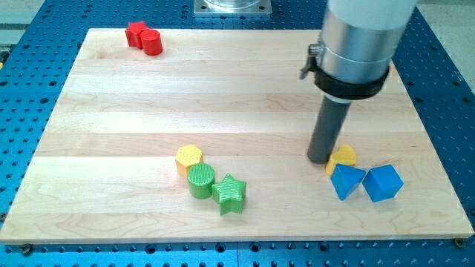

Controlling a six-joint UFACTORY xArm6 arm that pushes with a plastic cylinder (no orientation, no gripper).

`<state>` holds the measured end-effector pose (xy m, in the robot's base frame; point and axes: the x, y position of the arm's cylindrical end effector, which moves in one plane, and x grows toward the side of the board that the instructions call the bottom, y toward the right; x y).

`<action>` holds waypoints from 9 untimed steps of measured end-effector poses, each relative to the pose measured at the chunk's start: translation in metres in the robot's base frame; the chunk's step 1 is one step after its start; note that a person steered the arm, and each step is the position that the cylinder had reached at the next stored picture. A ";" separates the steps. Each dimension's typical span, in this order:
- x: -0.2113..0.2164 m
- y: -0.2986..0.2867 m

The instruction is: Move the yellow hexagon horizontally left to the yellow heart

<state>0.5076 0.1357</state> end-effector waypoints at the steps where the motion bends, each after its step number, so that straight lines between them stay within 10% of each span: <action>1: 0.011 0.020; 5: 0.002 -0.315; 6: 0.076 -0.383; 8: 0.031 -0.250; 9: 0.007 -0.305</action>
<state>0.5143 -0.1695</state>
